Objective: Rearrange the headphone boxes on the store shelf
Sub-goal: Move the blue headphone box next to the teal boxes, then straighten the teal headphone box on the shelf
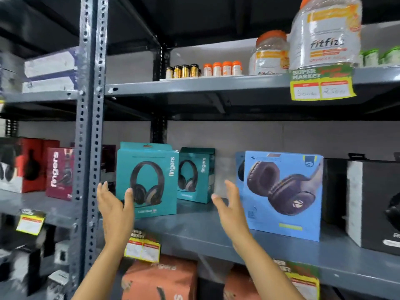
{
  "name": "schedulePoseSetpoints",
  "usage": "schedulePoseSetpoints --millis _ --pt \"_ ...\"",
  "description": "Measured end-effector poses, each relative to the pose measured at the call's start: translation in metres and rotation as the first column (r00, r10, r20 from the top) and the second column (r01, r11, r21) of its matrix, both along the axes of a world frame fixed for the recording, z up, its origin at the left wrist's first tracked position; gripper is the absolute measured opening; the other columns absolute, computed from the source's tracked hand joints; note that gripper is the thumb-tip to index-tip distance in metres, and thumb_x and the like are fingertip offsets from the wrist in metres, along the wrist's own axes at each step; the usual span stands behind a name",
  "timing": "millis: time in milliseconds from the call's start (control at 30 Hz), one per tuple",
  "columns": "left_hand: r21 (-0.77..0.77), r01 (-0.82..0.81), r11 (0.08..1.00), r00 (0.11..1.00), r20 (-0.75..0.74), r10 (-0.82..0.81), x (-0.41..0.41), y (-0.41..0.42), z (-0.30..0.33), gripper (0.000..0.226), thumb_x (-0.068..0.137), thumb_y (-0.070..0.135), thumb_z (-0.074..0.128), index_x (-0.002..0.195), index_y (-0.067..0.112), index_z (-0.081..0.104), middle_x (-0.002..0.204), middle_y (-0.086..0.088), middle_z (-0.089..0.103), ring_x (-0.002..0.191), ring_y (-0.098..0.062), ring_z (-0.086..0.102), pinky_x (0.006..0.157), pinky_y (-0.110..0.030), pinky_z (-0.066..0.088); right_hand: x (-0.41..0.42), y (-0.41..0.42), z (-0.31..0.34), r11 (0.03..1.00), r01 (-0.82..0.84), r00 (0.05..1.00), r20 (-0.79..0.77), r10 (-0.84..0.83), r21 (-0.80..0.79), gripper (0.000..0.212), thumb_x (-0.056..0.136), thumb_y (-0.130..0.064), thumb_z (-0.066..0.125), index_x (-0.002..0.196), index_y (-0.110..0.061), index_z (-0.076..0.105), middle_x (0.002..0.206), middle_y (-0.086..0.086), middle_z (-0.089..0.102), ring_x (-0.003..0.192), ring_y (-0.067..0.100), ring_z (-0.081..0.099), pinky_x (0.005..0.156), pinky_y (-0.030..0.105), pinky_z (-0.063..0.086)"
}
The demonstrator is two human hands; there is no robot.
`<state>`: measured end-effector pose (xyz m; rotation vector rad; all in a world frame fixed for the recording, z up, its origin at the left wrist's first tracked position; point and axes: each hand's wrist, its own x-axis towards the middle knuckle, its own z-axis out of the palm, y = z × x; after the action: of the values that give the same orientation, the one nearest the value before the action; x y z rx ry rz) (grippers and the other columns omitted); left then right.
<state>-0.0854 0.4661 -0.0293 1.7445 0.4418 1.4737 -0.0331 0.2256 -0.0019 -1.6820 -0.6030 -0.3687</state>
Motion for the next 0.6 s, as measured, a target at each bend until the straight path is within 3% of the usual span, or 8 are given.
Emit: schedulePoseSetpoints --millis 167,267,333,367,433,500,533,600 --pt "-0.221 0.27 0.937 0.961 0.009 -0.275 0.029 0.037 0.012 0.065 0.097 0.053 0.03 0.151 0.017 0.024 0.158 -0.008 0.028 0.144 -0.027 0.027 0.117 -0.049 0.024 0.015 0.08 -0.001 0.988 -0.135 0.972 -0.205 0.116 -0.08 0.06 0.1 -0.041 0.041 0.153 -0.027 0.016 0.162 -0.003 0.02 0.146 0.02 0.024 0.113 0.035 0.025" --pt "-0.49 0.508 0.708 0.839 0.097 -0.535 0.049 0.057 0.02 0.073 0.084 0.074 0.032 0.131 0.023 0.055 0.131 -0.006 0.06 0.118 -0.025 0.056 0.098 -0.045 0.047 0.03 0.109 0.005 0.989 -0.149 0.933 -0.334 0.138 -0.009 0.062 0.1 -0.049 0.031 0.155 -0.028 0.01 0.164 -0.004 0.016 0.148 0.022 0.02 0.115 0.04 0.022" --pt "-0.531 0.615 0.583 0.739 0.131 -0.661 0.06 0.064 0.027 0.057 0.093 0.062 0.03 0.113 0.02 0.063 0.106 -0.005 0.069 0.098 -0.022 0.063 0.076 -0.036 0.051 0.039 0.121 0.005 0.995 -0.091 0.931 -0.351 0.102 0.046 0.063 0.099 -0.052 0.028 0.155 -0.029 0.011 0.163 -0.004 0.016 0.149 0.022 0.02 0.117 0.042 0.021" --pt "-0.525 0.637 0.564 0.707 0.105 -0.7 0.07 0.068 0.029 0.055 0.095 0.059 0.028 0.113 0.02 0.063 0.104 -0.004 0.069 0.097 -0.022 0.063 0.074 -0.036 0.05 0.043 0.123 0.003 0.997 -0.037 0.935 -0.349 0.059 0.07 0.06 0.099 -0.054 0.027 0.153 -0.027 0.022 0.16 -0.003 0.027 0.145 0.023 0.029 0.116 0.044 0.025" --pt "-0.529 0.623 0.576 0.707 0.068 -0.704 0.084 0.073 0.038 0.052 0.097 0.056 0.026 0.102 0.02 0.062 0.095 -0.004 0.068 0.091 -0.022 0.062 0.077 -0.037 0.048 0.051 0.121 0.004 0.986 0.089 0.939 -0.342 -0.035 0.142 0.05 0.098 -0.054 0.027 0.125 -0.019 0.052 0.134 0.007 0.057 0.114 0.023 0.057 0.1 0.045 0.045" --pt "-0.588 0.591 0.552 0.695 0.024 -0.718 0.121 0.094 0.052 0.055 0.097 0.056 0.028 0.083 0.014 0.062 0.085 -0.009 0.068 0.086 -0.026 0.062 0.088 -0.043 0.048 0.071 0.129 0.013 0.921 0.267 0.919 -0.362 -0.154 0.285 0.043 0.1 -0.047 0.028 0.101 -0.013 0.054 0.102 0.01 0.062 0.081 0.014 0.057 0.068 0.033 0.047" --pt "-0.613 0.577 0.539 0.679 -0.007 -0.734 0.129 0.096 0.058 0.058 0.096 0.056 0.03 0.081 0.011 0.063 0.086 -0.013 0.07 0.09 -0.03 0.063 0.091 -0.045 0.048 0.08 0.124 0.018 0.895 0.312 0.898 -0.408 -0.167 0.319 0.038 0.101 -0.043 0.029 0.101 -0.012 0.052 0.096 0.009 0.059 0.074 0.011 0.052 0.06 0.029 0.04" --pt "-0.621 0.639 0.454 0.539 -0.06 -0.84 0.159 0.102 0.07 0.058 0.093 0.058 0.035 0.087 0.01 0.069 0.091 -0.014 0.075 0.089 -0.031 0.068 0.08 -0.041 0.054 0.113 0.129 0.031 0.834 0.372 0.852 -0.506 -0.133 0.407 0.036 0.1 -0.039 0.032 0.109 -0.009 0.05 0.093 0.01 0.06 0.075 0.018 0.056 0.057 0.029 0.038"
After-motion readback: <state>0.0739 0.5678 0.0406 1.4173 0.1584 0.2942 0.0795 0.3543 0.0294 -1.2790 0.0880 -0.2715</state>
